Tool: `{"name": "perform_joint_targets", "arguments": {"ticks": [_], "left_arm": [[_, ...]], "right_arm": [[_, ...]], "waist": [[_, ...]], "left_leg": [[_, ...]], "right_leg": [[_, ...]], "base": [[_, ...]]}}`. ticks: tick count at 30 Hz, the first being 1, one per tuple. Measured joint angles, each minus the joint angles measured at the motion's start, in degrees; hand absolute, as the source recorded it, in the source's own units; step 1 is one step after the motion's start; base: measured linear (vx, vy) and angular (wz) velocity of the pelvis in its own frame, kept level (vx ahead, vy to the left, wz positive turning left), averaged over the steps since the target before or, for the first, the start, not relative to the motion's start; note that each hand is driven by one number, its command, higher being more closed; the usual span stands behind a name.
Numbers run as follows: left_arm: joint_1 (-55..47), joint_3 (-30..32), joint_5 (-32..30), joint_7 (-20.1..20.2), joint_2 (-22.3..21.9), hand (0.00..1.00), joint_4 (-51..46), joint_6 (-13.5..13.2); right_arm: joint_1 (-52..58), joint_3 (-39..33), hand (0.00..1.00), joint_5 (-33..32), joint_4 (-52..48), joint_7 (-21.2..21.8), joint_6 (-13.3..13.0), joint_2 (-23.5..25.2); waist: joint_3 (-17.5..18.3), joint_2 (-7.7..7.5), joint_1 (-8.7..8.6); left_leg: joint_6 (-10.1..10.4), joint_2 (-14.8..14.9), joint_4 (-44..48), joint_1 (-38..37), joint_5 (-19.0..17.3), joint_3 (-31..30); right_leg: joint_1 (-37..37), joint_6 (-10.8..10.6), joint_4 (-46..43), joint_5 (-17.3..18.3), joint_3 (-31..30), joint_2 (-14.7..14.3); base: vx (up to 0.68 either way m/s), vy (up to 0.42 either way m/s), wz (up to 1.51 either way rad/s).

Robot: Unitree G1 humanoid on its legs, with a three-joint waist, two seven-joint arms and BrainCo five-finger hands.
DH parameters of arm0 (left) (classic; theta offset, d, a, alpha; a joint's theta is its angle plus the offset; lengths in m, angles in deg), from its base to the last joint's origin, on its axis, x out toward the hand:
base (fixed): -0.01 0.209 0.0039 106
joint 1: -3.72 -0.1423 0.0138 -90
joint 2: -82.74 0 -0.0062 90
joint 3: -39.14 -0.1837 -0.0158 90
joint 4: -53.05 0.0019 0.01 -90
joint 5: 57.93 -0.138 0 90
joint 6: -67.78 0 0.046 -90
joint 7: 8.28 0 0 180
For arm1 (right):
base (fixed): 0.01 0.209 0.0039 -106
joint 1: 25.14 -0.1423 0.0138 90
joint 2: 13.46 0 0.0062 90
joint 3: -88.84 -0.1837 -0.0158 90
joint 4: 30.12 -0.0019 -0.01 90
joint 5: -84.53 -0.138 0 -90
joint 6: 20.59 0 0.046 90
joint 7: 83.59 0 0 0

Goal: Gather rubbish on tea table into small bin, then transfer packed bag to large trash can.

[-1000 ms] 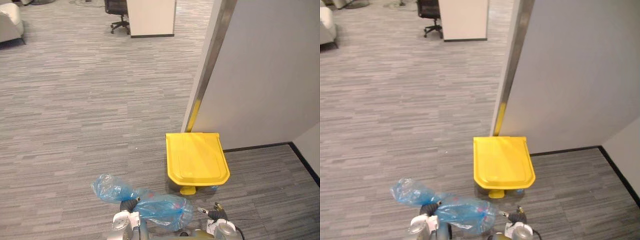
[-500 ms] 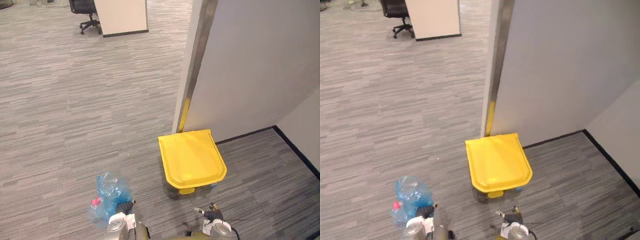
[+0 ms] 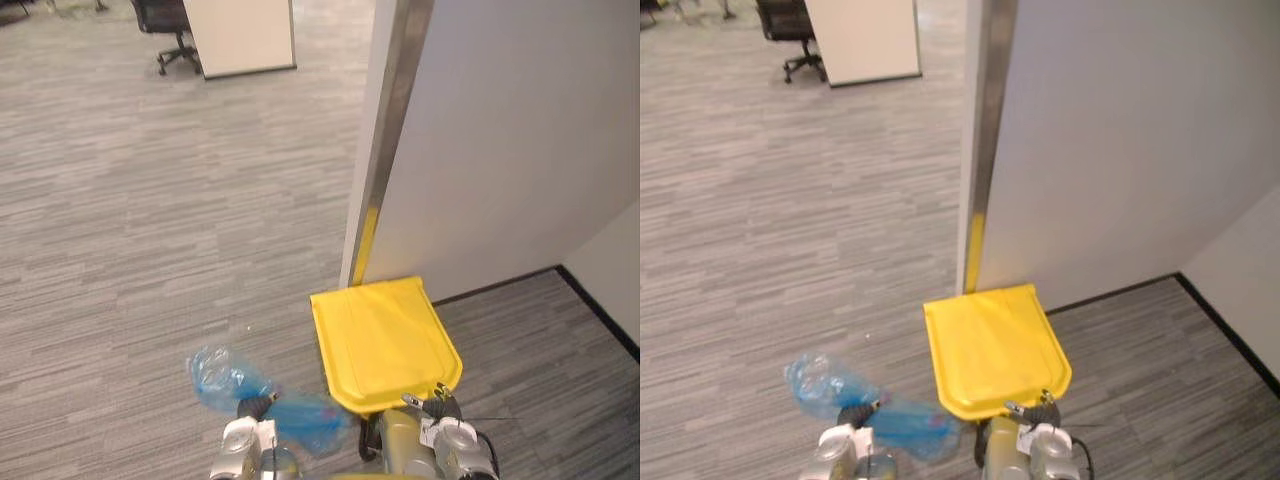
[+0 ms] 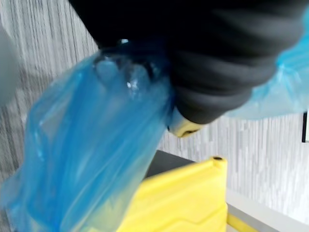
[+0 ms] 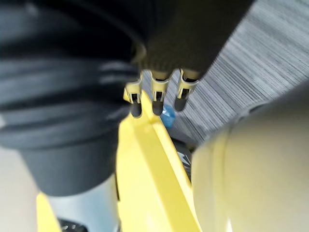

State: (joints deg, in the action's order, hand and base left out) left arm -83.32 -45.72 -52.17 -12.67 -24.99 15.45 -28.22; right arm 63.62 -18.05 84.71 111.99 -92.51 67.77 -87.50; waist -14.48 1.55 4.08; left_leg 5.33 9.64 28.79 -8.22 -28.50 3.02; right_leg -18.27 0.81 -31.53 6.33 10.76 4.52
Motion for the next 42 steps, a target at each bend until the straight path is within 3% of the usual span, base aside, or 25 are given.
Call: {"name": "perform_joint_targets", "arguments": {"ticks": [3,4,5,9,13,20,24,25,26,27,28,30,32,33,36,38,39,42], "left_arm": [[0.54,1.11,-0.68,0.00,0.04,1.00,0.01,0.12],[-0.34,1.96,-0.82,-0.12,0.04,1.00,0.14,0.16],[-0.49,1.88,-0.81,-0.19,0.26,1.00,0.22,0.22],[-1.89,1.63,-0.84,-0.18,-0.90,1.00,0.12,0.21],[-2.25,0.66,-0.83,-0.22,0.03,1.00,-0.01,0.13],[-3.77,-0.09,-0.84,-0.12,1.42,1.00,0.01,0.16],[-3.59,-2.20,-0.70,-0.02,2.33,1.00,0.03,0.16],[-3.59,-1.99,-0.62,-0.01,1.82,1.00,-0.27,0.15],[-3.64,-1.99,-0.61,0.00,1.56,1.00,-0.58,0.10],[-3.31,-1.90,-0.44,-0.05,1.80,1.00,-1.15,0.07],[-3.63,-1.88,0.12,-0.04,1.93,1.00,-1.21,0.08],[-4.47,-1.88,0.58,0.00,2.09,1.00,-1.23,0.14],[-5.32,-1.81,0.84,0.02,2.19,1.00,-1.91,0.15],[-5.48,-1.60,1.13,0.06,2.33,1.00,-2.13,0.28],[-5.87,-1.70,2.01,0.03,0.88,1.00,-2.29,0.21],[-5.49,-2.31,2.35,0.06,0.93,1.00,-2.25,0.16],[-4.47,-2.60,2.42,0.03,0.94,1.00,-2.25,0.15],[-4.22,-2.89,3.11,-0.08,1.08,1.00,-2.65,0.09]], "right_arm": [[0.53,-0.45,0.00,-0.11,-0.01,0.08,-0.01,0.01],[1.55,0.29,0.00,-0.13,-0.40,0.02,-0.01,0.20],[2.19,0.36,0.00,-0.18,-0.07,0.07,-0.02,0.33],[3.17,1.52,0.00,-0.28,0.54,0.01,-0.05,0.06],[3.80,1.48,0.00,-0.29,0.81,0.03,-0.08,0.04],[4.62,1.85,0.00,-0.25,1.63,0.19,-0.11,0.28],[4.78,2.38,0.00,-0.18,2.42,0.38,-0.08,0.27],[4.93,2.65,0.00,-0.18,2.80,0.42,-0.02,-0.08],[4.63,2.61,0.00,-0.18,2.49,0.45,-0.03,0.00],[4.89,2.56,0.00,-0.24,2.38,0.48,-0.06,0.24],[5.24,2.55,0.00,-0.19,2.64,0.45,-0.06,0.44],[5.74,2.68,0.00,-0.17,2.76,0.54,-0.08,0.72],[5.88,3.32,0.00,-0.15,2.77,0.62,-0.06,1.19],[6.01,3.68,0.00,-0.15,2.77,0.83,-0.02,1.12],[5.29,3.80,0.00,-0.15,2.98,0.79,-0.05,-0.43],[3.97,4.13,0.00,-0.16,4.00,0.63,-0.02,-1.34],[3.28,4.34,0.00,-0.17,3.99,0.33,-0.03,-1.98],[3.32,4.81,0.00,-0.21,3.80,-0.50,-0.02,-2.27]], "waist": [[0.77,1.11,0.08],[2.66,0.37,-0.50],[2.80,0.59,-0.46],[5.07,0.17,-0.92],[5.84,0.23,-0.87],[7.09,-1.85,-0.59],[5.74,-4.00,-0.81],[6.01,-3.06,-0.45],[6.10,-2.97,-0.46],[5.87,-3.90,-0.94],[5.96,-4.34,-0.46],[6.25,-4.67,-0.22],[7.15,-5.54,0.07],[7.61,-5.93,0.76],[8.78,-3.24,1.99],[8.51,-2.22,1.85],[7.77,-1.40,1.77],[6.89,-0.70,0.61]], "left_leg": [[1.04,3.52,-5.58,-0.94,0.04,-1.64],[2.21,4.62,-8.13,-1.27,1.09,-3.07],[2.56,4.91,-8.66,-1.60,1.74,-3.99],[2.23,5.28,-12.53,0.23,8.38,-5.31],[2.47,5.46,-12.44,-0.04,9.04,-5.09],[3.38,3.07,-12.51,-1.09,8.32,-1.50],[1.90,-0.34,-8.91,-0.81,7.46,1.76],[0.99,0.51,-7.93,0.83,7.97,3.36],[0.95,0.69,-8.01,1.41,7.96,3.61],[0.46,0.39,-8.02,2.56,8.09,3.79],[0.13,0.25,-7.65,3.22,8.71,3.93],[-0.08,-0.56,-7.63,4.23,9.58,3.85],[0.12,-1.94,-7.41,6.63,10.54,4.17],[0.21,-2.79,-7.20,8.11,12.46,4.68],[-0.77,-1.97,-10.93,10.83,18.05,5.86],[-0.62,-1.95,-12.83,12.59,19.90,5.26],[-0.26,-1.83,-13.90,13.71,21.25,3.96],[1.96,-1.19,-13.47,16.28,23.40,1.50]], "right_leg": [[2.06,-0.53,6.25,-0.38,4.93,-2.47],[3.00,1.26,5.36,0.86,2.55,-4.53],[3.45,1.30,5.54,1.04,2.57,-5.08],[3.97,1.97,8.38,1.33,6.75,-3.86],[6.56,2.05,10.23,1.24,8.26,-3.78],[7.46,0.61,11.84,-2.75,3.73,-3.20],[7.21,-2.19,12.20,-6.92,-0.02,-0.55],[6.81,-5.99,14.60,-10.15,-2.09,-1.25],[6.38,-5.85,13.22,-9.30,-2.69,-1.06],[4.91,-3.89,2.54,-3.45,-2.94,0.06],[5.80,-4.81,-6.77,1.51,-3.06,0.81],[8.56,-6.21,-13.54,5.51,-3.99,2.30],[11.26,-7.44,-13.59,8.86,-6.24,4.17],[11.38,-7.49,-8.92,10.43,-6.41,3.65],[13.42,-5.66,4.96,9.28,-9.61,0.32],[13.41,-4.12,10.54,8.37,-9.86,-0.35],[13.40,-2.04,13.18,7.07,-9.37,-0.86],[13.20,-0.53,13.72,6.15,-6.09,-1.33]], "base": [[0.01,-0.122,0.19],[0.09,-0.115,0.42],[0.13,-0.158,0.53],[0.07,-0.157,0.47],[0.02,-0.053,0.33],[-0.03,0.085,-0.07],[-0.18,0.189,-0.40],[-0.25,0.139,-0.22],[-0.25,0.086,-0.02],[-0.22,0.033,0.17],[-0.21,0.039,0.17],[-0.19,-0.028,-0.01],[-0.13,-0.122,-0.11],[-0.03,-0.093,-0.20],[-0.15,-0.134,-0.36],[-0.15,-0.131,-0.10],[-0.16,-0.099,0.08],[-0.20,-0.059,0.49]]}}
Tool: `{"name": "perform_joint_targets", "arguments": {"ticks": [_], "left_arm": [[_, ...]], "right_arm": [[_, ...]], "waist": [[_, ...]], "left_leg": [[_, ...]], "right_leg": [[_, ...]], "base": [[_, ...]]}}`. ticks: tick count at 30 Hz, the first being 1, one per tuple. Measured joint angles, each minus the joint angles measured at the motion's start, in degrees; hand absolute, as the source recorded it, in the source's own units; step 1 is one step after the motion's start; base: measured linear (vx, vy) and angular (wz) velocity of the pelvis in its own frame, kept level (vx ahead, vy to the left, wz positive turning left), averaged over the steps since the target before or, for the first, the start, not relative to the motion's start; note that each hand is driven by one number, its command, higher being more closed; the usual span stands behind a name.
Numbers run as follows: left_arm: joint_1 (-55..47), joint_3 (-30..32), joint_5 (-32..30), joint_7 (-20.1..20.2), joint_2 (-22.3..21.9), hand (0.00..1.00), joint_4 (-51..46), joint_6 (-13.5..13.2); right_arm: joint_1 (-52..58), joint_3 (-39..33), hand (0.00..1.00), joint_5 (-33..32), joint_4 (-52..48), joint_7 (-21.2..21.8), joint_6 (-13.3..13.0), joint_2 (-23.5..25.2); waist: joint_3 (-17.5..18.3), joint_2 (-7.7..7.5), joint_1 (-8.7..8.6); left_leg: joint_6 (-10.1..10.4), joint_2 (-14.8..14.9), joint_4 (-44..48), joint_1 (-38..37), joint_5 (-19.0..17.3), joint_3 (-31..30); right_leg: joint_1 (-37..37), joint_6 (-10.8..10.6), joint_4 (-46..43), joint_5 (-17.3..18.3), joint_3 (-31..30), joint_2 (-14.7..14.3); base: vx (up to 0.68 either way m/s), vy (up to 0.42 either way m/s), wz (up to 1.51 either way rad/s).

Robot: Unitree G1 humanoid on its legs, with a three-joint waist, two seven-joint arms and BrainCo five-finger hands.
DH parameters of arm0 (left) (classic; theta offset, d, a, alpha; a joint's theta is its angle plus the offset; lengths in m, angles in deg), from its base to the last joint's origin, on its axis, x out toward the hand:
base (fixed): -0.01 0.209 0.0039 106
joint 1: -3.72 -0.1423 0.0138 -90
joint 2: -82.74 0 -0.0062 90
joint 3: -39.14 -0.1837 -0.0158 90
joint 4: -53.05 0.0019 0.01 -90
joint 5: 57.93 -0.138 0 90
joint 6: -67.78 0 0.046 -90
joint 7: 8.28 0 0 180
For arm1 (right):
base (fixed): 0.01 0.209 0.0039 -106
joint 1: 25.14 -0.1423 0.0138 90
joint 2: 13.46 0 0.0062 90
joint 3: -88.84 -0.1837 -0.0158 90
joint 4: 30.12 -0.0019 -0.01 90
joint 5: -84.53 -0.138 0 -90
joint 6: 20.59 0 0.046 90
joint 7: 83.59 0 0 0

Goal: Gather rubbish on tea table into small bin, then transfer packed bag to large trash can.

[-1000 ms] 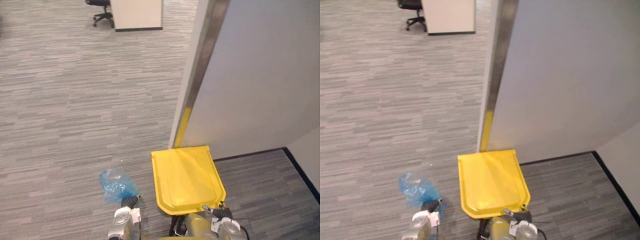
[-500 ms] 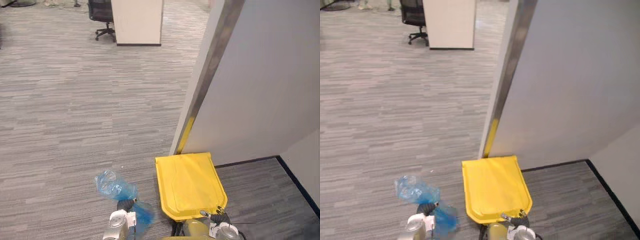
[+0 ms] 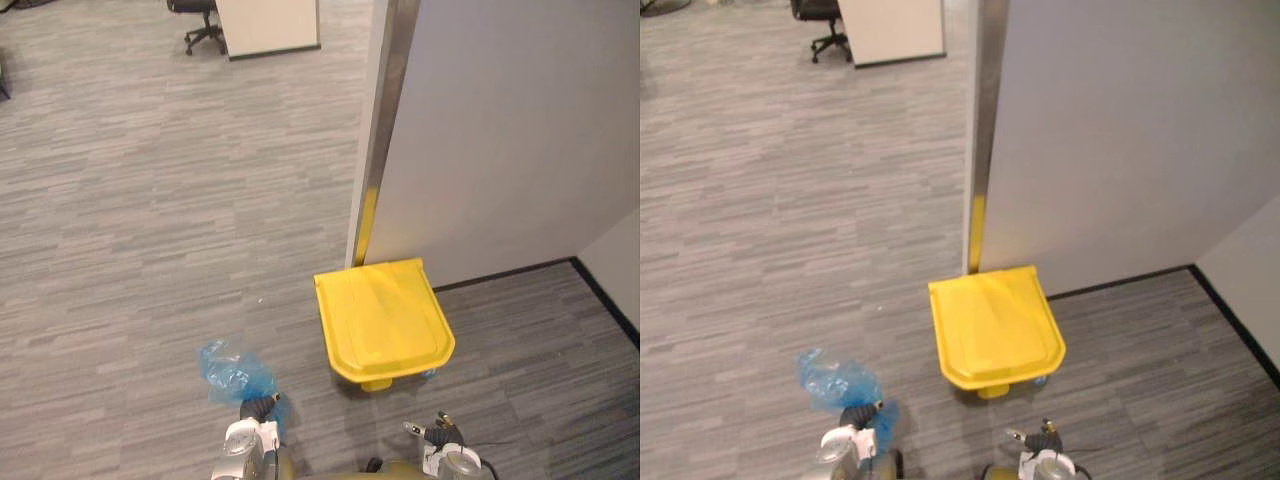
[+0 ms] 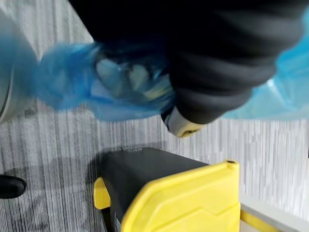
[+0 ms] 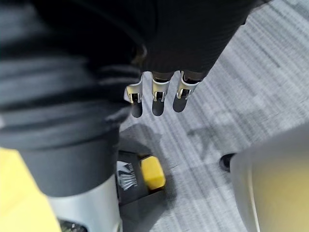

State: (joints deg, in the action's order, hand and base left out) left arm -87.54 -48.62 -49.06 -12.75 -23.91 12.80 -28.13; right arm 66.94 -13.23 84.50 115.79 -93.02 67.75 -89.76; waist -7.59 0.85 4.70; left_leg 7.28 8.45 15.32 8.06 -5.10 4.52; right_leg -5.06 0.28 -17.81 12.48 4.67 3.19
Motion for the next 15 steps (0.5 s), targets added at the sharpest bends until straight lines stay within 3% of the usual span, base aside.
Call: {"name": "perform_joint_targets", "arguments": {"ticks": [2,4,6,8,9,10,13,15], "left_arm": [[-0.22,-0.56,0.26,-0.19,0.78,1.00,-1.35,-0.07],[-0.25,-0.57,0.25,-0.20,0.96,1.00,-1.88,-0.04],[-0.89,-0.70,0.23,0.03,0.20,1.00,-1.89,-0.01],[-0.98,-0.56,0.24,0.11,-0.24,1.00,-1.87,0.03],[-0.88,-0.53,0.25,0.11,-0.37,1.00,-1.83,0.02],[-1.94,-0.42,0.24,-0.01,0.72,1.00,-1.67,0.13],[-2.27,-0.67,0.22,-0.14,0.98,1.00,-0.74,0.12],[-2.28,-0.77,0.18,-0.15,0.99,1.00,-0.59,0.12]], "right_arm": [[-0.04,0.10,0.00,-0.05,-0.28,-0.27,-0.01,0.67],[-0.57,-0.16,0.00,-0.07,-0.65,-0.49,-0.01,1.45],[-0.10,-0.09,0.00,-0.08,-1.36,-0.60,-0.06,1.53],[0.26,-0.11,0.00,-0.07,-1.33,-0.54,-0.06,1.97],[0.14,-0.46,0.00,-0.06,-1.30,-0.41,-0.08,1.83],[0.64,-0.78,0.00,-0.07,-1.36,-0.17,0.02,3.39],[0.74,-0.78,0.00,-0.06,-1.32,-0.17,0.01,3.58],[0.68,-0.79,0.00,-0.06,-1.33,-0.18,0.00,3.61]], "waist": [[-0.10,-0.75,-0.46],[-1.29,-1.31,-0.78],[-1.43,-1.56,-1.34],[-0.81,-0.43,-1.86],[-1.01,-0.96,-1.74],[-0.44,-2.65,-1.57],[-0.14,-3.20,-1.80],[-0.14,-3.19,-1.98]], "left_leg": [[1.04,0.01,-2.99,0.13,2.16,-1.65],[-1.14,0.51,3.56,0.85,-1.51,-0.70],[-1.18,0.96,11.00,-0.80,-6.44,-0.10],[-0.59,0.64,5.91,-3.70,-9.60,-0.24],[-0.62,0.38,3.59,-4.32,-10.19,0.26],[-1.72,-1.59,1.48,-4.18,-9.04,2.21],[-2.09,-3.41,0.25,-4.27,-8.75,4.48],[-2.12,-3.97,-0.63,-4.42,-8.72,4.52]], "right_leg": [[-0.97,1.38,0.90,-0.96,2.21,0.78],[-1.36,1.93,0.90,-2.11,3.61,1.64],[-1.84,0.87,1.16,-3.75,3.85,2.31],[-2.86,-0.94,1.66,-4.97,3.07,1.88],[-3.31,-1.55,1.92,-5.31,2.43,1.91],[-3.64,-3.01,5.08,-8.45,0.26,3.01],[-3.20,-3.99,9.46,-12.37,-3.25,4.00],[-2.97,-3.55,11.07,-13.08,-4.09,3.99]], "base": [[-0.23,-0.013,0.45],[-0.25,0.039,0.32],[-0.28,0.136,0.14],[-0.21,0.193,-0.05],[-0.32,0.288,-0.33],[-0.21,0.178,-0.41],[-0.17,0.167,-0.39],[-0.08,0.096,-0.19]]}}
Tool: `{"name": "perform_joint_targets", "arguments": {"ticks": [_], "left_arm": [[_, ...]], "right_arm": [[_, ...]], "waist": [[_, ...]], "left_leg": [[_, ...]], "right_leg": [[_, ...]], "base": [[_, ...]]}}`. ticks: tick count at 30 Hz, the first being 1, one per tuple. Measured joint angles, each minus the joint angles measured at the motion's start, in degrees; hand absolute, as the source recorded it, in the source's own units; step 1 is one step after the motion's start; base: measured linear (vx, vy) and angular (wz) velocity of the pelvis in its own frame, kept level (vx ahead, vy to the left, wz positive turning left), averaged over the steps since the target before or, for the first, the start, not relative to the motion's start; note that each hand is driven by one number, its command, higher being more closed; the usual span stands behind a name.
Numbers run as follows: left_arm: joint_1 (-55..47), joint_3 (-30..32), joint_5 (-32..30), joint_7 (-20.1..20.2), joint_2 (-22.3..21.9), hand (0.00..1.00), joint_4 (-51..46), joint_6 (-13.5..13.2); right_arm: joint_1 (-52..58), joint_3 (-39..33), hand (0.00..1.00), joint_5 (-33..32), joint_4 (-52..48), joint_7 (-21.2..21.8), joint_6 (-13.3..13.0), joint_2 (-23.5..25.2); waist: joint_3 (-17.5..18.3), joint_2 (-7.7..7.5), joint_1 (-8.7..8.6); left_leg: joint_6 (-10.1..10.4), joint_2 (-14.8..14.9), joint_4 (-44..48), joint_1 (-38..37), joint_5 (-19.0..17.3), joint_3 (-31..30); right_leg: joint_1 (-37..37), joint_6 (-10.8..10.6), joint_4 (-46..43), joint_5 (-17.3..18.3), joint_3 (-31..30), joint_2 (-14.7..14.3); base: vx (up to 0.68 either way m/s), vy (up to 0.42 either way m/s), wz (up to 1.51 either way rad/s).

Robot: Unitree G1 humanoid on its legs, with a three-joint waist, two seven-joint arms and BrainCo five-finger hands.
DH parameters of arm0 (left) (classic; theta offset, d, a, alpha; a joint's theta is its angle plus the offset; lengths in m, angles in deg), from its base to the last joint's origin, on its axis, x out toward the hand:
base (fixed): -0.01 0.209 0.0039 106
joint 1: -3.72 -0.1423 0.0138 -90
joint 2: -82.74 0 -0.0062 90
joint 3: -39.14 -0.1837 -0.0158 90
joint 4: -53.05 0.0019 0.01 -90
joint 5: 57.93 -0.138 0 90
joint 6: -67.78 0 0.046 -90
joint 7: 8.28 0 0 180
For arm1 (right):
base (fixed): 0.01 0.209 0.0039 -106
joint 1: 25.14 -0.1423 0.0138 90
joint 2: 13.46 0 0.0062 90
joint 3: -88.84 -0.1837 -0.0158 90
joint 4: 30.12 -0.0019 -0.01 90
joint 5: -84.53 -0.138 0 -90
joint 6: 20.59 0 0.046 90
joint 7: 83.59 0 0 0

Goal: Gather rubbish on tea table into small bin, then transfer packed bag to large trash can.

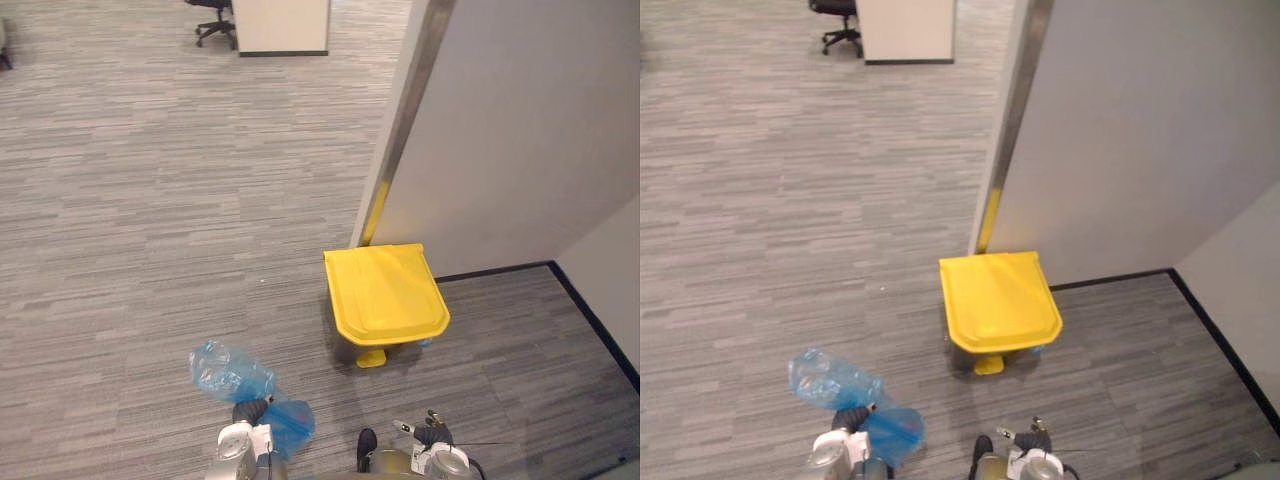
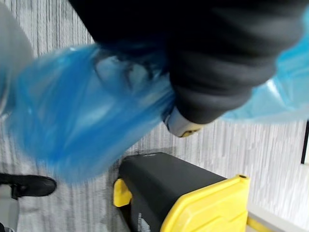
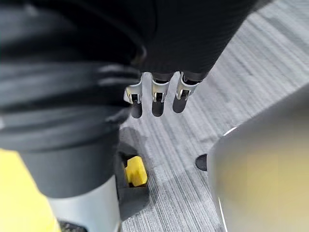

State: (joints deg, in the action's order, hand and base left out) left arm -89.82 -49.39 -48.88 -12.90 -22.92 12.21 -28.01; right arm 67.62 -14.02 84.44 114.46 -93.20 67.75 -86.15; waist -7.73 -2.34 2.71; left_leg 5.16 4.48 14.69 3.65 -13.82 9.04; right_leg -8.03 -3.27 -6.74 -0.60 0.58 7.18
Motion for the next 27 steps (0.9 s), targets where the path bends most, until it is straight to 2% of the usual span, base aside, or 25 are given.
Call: {"name": "perform_joint_targets", "arguments": {"ticks": [2,8,13,15,17,18,20,21,22,24,25,26,27], "left_arm": [[-0.12,-0.19,-0.01,0.01,-0.03,1.00,0.12,0.00],[0.14,-0.02,-0.24,-0.01,-1.04,1.00,2.06,-0.04],[0.89,1.84,-0.60,0.03,-1.46,1.00,2.12,-0.06],[0.81,1.89,-0.59,0.02,-1.27,1.00,2.08,-0.08],[0.66,1.95,-0.57,0.00,-1.02,1.00,2.09,-0.08],[0.54,2.03,-0.57,-0.04,-1.01,1.00,2.14,-0.07],[0.63,2.06,-0.56,-0.12,-0.70,1.00,2.13,-0.09],[0.79,2.03,-0.56,-0.17,-0.42,1.00,2.15,-0.08],[1.43,1.73,-0.57,-0.17,-0.05,1.00,2.65,-0.09],[2.31,1.64,-0.57,-0.19,0.26,1.00,3.38,-0.08],[2.44,1.71,-0.57,-0.24,0.67,1.00,3.48,-0.08],[2.66,1.84,-0.57,-0.26,0.85,1.00,3.52,-0.09],[3.81,1.85,-0.58,-0.41,0.31,1.00,4.28,-0.06]], "right_arm": [[0.09,0.00,0.00,0.01,0.07,0.00,0.03,-0.01],[0.01,-0.45,0.00,0.01,0.15,0.05,0.01,-0.46],[-0.28,-0.23,0.00,0.04,0.15,0.28,0.01,-0.33],[-0.44,-0.09,0.00,0.02,0.03,0.30,-0.08,-0.39],[-0.46,0.00,0.00,0.01,0.02,0.37,-0.08,-0.48],[-0.55,-0.08,0.00,0.00,-0.83,0.62,-0.14,-1.15],[-0.92,-0.50,0.00,-0.02,-1.77,0.72,-0.35,-1.05],[-0.67,-0.53,0.00,-0.01,-1.91,0.72,-0.52,-1.07],[-0.56,-1.52,0.00,-0.02,-2.09,0.72,-0.60,-1.18],[-0.92,-2.70,0.00,0.00,-1.90,0.68,-0.48,-1.17],[-1.15,-3.00,0.00,-0.32,-1.70,0.61,-0.38,-1.11],[-1.27,-3.09,0.00,-0.45,-1.67,0.57,-0.36,-1.18],[-2.46,-3.70,0.00,-0.28,-1.19,0.52,-0.31,-1.85]], "waist": [[0.21,-0.31,0.04],[0.70,1.71,0.25],[0.49,1.97,0.43],[-0.10,2.33,0.46],[-0.31,2.00,0.65],[-0.99,2.35,0.61],[-2.02,1.94,0.45],[-2.05,1.69,0.47],[-2.36,1.51,0.46],[-3.38,1.41,0.49],[-4.35,0.62,0.49],[-5.22,-0.36,0.39],[-6.82,1.32,0.40]], "left_leg": [[0.03,-0.18,-0.40,-0.35,0.04,0.12],[0.02,1.68,0.45,-2.92,0.26,1.68],[-0.27,2.85,2.63,-4.74,-1.81,2.32],[-0.47,3.69,7.44,-4.89,-5.33,2.81],[-0.86,3.93,10.46,-5.03,-7.77,3.21],[-2.14,3.95,12.07,-5.78,-9.69,3.42],[-2.53,3.83,12.28,-7.82,-10.39,3.44],[-2.62,4.14,12.63,-8.74,-11.07,2.83],[-1.99,4.79,13.63,-9.15,-12.23,2.11],[-1.58,5.01,14.68,-9.42,-13.25,1.36],[-0.89,4.77,15.77,-10.20,-14.56,1.28],[0.26,3.78,17.43,-11.14,-16.19,0.56],[0.92,4.89,18.64,-12.79,-17.69,-1.32]], "right_leg": [[0.12,-0.31,0.90,-0.50,-0.45,-0.16],[1.31,0.27,0.88,-1.11,-2.38,-2.82],[2.97,0.47,-0.24,-0.07,-2.96,-4.03],[1.88,0.17,-7.72,4.16,-3.71,-4.36],[-0.50,-0.53,-14.62,6.90,-4.10,-3.96],[-4.55,-1.00,-23.57,7.26,-1.02,-2.74],[-7.54,-1.13,-30.24,8.05,2.21,-1.54],[-8.79,-0.96,-30.34,8.56,4.31,-1.37],[-11.56,-1.18,-26.37,7.92,6.91,-0.70],[-12.60,-1.53,-20.76,5.67,8.46,-0.10],[-11.69,-1.96,-14.39,4.80,9.17,0.67],[-11.13,-2.05,-11.99,3.62,9.85,1.71],[-10.44,-2.88,-14.99,2.68,10.81,1.29]], "base": [[-0.01,0.034,-0.11],[0.11,-0.002,-0.25],[0.10,0.020,-0.11],[-0.01,0.056,-0.18],[-0.04,0.053,-0.25],[-0.04,0.047,-0.21],[0.02,-0.005,-0.04],[0.14,-0.087,0.16],[0.16,-0.109,0.21],[0.12,-0.099,0.24],[0.17,-0.153,0.31],[0.24,-0.164,0.25],[0.27,-0.151,0.17]]}}
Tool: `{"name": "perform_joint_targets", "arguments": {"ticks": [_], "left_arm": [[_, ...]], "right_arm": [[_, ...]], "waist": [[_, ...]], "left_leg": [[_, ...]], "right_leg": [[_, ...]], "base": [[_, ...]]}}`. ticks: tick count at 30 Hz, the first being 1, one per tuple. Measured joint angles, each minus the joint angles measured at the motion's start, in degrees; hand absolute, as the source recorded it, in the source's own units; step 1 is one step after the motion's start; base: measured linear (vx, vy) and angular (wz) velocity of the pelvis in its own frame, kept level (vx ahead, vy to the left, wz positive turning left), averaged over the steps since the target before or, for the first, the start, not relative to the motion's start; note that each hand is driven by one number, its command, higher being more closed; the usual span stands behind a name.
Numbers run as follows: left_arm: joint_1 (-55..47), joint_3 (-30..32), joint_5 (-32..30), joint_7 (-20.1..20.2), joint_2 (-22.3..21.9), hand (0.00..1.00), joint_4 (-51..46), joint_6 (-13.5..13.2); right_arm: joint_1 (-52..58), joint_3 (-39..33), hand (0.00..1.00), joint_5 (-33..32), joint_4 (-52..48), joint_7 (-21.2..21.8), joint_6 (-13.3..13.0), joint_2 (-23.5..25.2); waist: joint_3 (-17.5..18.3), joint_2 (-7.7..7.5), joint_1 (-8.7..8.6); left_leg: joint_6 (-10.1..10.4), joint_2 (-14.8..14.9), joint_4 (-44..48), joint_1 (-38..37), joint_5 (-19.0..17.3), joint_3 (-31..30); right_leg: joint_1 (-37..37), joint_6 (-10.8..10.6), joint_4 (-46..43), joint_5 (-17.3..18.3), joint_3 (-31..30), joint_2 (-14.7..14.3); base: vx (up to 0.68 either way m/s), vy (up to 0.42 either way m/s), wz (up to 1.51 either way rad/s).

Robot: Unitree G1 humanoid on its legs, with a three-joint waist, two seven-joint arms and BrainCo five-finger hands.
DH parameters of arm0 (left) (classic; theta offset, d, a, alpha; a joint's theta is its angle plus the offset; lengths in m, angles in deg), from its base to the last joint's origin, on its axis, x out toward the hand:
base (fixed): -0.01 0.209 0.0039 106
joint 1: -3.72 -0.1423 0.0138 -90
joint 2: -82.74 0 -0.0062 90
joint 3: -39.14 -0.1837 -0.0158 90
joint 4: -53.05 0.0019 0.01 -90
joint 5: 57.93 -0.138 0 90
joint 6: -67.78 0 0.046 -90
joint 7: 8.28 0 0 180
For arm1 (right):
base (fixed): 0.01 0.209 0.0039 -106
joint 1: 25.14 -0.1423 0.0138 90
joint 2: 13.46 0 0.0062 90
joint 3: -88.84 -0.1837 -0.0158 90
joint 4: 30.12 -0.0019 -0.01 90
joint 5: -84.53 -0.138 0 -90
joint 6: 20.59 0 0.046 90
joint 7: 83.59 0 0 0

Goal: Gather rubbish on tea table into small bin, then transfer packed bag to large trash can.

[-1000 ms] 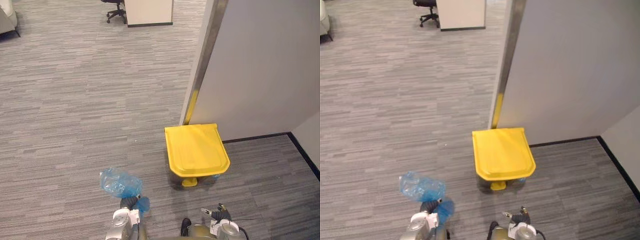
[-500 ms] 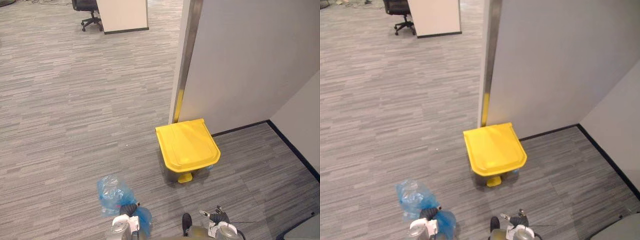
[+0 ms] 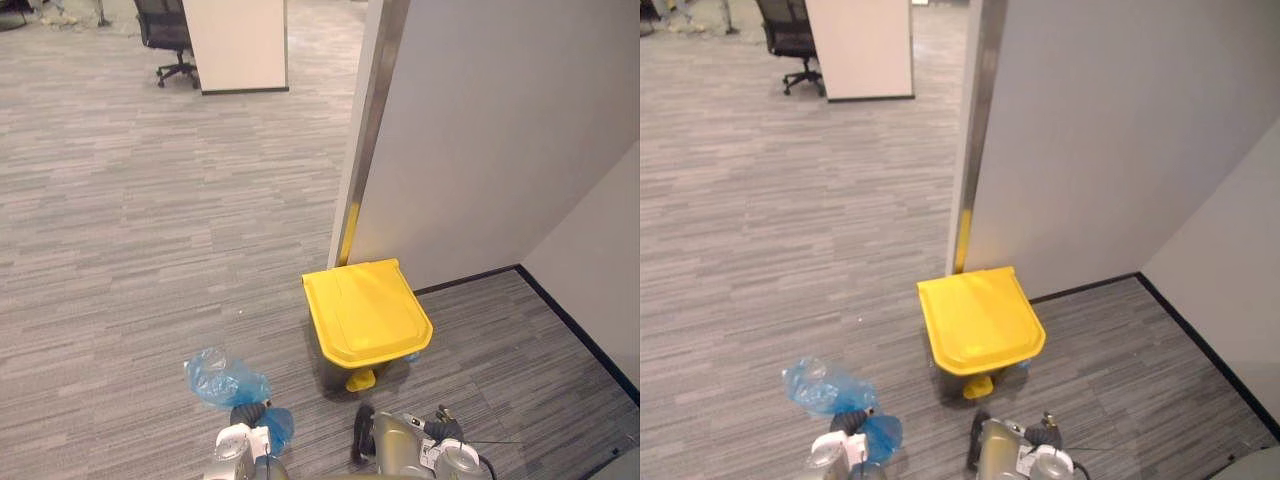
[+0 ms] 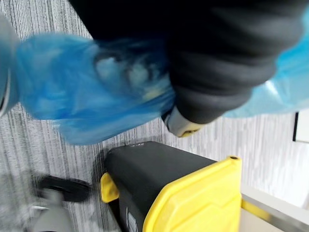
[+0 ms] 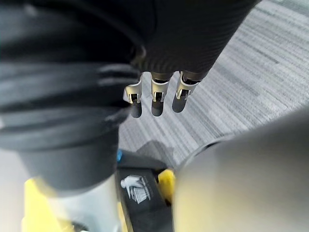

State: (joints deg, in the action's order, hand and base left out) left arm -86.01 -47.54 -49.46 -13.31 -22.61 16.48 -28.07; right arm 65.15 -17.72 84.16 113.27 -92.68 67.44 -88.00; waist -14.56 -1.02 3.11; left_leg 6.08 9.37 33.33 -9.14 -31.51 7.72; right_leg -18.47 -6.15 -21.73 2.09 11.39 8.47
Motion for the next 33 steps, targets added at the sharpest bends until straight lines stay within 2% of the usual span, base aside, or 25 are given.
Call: {"name": "perform_joint_targets", "arguments": {"ticks": [2,4,6,9,13,15,17,20,22,25,30,33], "left_arm": [[1.23,-0.27,-0.20,0.12,-0.96,1.00,0.11,-0.08],[1.38,-0.26,-0.65,0.23,-1.25,1.00,0.11,-0.09],[1.13,-0.34,-1.34,0.34,-1.03,1.00,0.21,-0.04],[1.49,-0.06,-1.77,0.71,-0.95,1.00,0.28,-0.01],[1.60,0.28,-1.77,0.73,-1.44,1.00,0.29,-0.01],[1.17,0.29,-1.78,0.85,-1.49,1.00,0.28,-0.02],[1.34,0.28,-1.85,1.04,-1.48,1.00,0.20,-0.14],[2.36,0.26,-2.29,1.52,-0.52,1.00,0.05,-0.83],[4.18,-0.10,-2.20,1.41,0.19,1.00,-0.09,-1.28],[4.60,-1.11,-1.05,0.82,2.04,1.00,-2.60,-1.44],[1.86,-2.67,4.10,-0.07,7.76,1.00,-11.62,-3.83],[1.96,-3.00,5.28,-0.08,9.82,1.00,-14.04,-3.88]], "right_arm": [[-1.36,-0.40,0.00,0.43,0.24,0.02,0.41,-0.51],[-1.28,-0.90,0.00,0.39,-0.15,0.04,0.40,-0.53],[-0.41,-1.40,0.00,0.37,-1.01,0.12,0.26,0.18],[-0.11,-1.29,0.00,0.40,-1.86,0.37,0.32,0.44],[-0.44,-0.28,0.00,0.55,-1.90,0.48,0.46,0.34],[-0.82,2.52,0.00,1.91,-1.80,0.47,0.57,-0.21],[-1.17,6.51,0.00,3.25,-0.67,0.69,0.58,-1.28],[-4.70,13.13,0.00,3.99,0.27,0.92,1.22,-1.96],[-10.91,16.40,0.00,4.18,-0.41,1.22,1.08,-2.07],[-19.64,17.04,0.00,3.44,-1.31,0.92,0.73,-3.61],[-35.70,16.67,0.00,-1.43,-1.68,-1.78,-0.65,-13.19],[-39.75,16.59,0.00,-5.24,-1.61,-2.71,-0.78,-16.70]], "waist": [[-0.56,1.90,0.07],[-0.56,1.93,0.04],[-0.66,1.72,0.03],[-0.25,1.67,0.01],[0.57,1.57,0.21],[1.60,1.59,0.34],[3.19,1.78,0.31],[3.88,1.56,0.84],[3.91,1.61,1.49],[3.71,1.38,3.19],[0.70,0.55,5.25],[-1.84,0.72,5.10]], "left_leg": [[-0.06,0.92,-1.71,-0.11,-0.27,-1.53],[-0.10,1.06,-4.90,-1.39,-0.24,-2.42],[0.39,2.09,-6.21,-4.24,-0.54,-3.92],[1.76,3.14,-7.25,-5.87,-1.09,-7.09],[0.05,2.49,-10.91,-4.86,2.59,-7.94],[-0.41,1.85,-12.39,-4.69,5.24,-8.66],[-0.08,1.60,-13.15,-3.58,7.57,-10.09],[2.65,0.88,-13.56,-1.75,10.55,-13.38],[2.30,0.65,-13.03,0.82,11.85,-14.95],[2.36,0.44,-12.84,2.57,12.08,-16.21],[2.26,-0.78,-12.17,7.27,12.14,-16.94],[2.21,-0.73,-12.26,9.51,12.15,-19.19]], "right_leg": [[-0.78,0.20,-1.76,0.97,0.68,-1.00],[-1.58,0.86,-4.02,1.03,0.57,-1.70],[-1.77,3.64,-9.32,3.20,0.16,-2.61],[-3.06,3.33,-15.44,8.73,1.26,-2.60],[-4.55,3.70,-14.16,9.37,1.22,-2.72],[-4.54,3.85,-12.95,9.41,1.00,-2.64],[-4.51,4.23,-11.77,8.59,1.49,-2.44],[-4.46,4.77,-10.21,7.84,1.04,-1.56],[-4.48,5.68,-7.94,6.83,0.88,-1.36],[-4.51,5.54,-5.95,5.31,0.85,-1.21],[-6.04,3.45,-1.61,0.92,0.57,-0.25],[-6.68,2.38,-0.34,-0.10,1.00,-0.30]], "base": [[0.23,-0.136,0.20],[0.21,-0.149,0.16],[0.18,-0.147,0.16],[0.17,-0.143,0.15],[0.12,-0.113,0.05],[0.14,-0.084,0.02],[0.17,-0.054,0.16],[0.17,-0.026,0.28],[0.09,-0.017,0.39],[-0.01,0.003,0.25],[-0.11,0.014,0.17],[-0.10,-0.055,0.28]]}}
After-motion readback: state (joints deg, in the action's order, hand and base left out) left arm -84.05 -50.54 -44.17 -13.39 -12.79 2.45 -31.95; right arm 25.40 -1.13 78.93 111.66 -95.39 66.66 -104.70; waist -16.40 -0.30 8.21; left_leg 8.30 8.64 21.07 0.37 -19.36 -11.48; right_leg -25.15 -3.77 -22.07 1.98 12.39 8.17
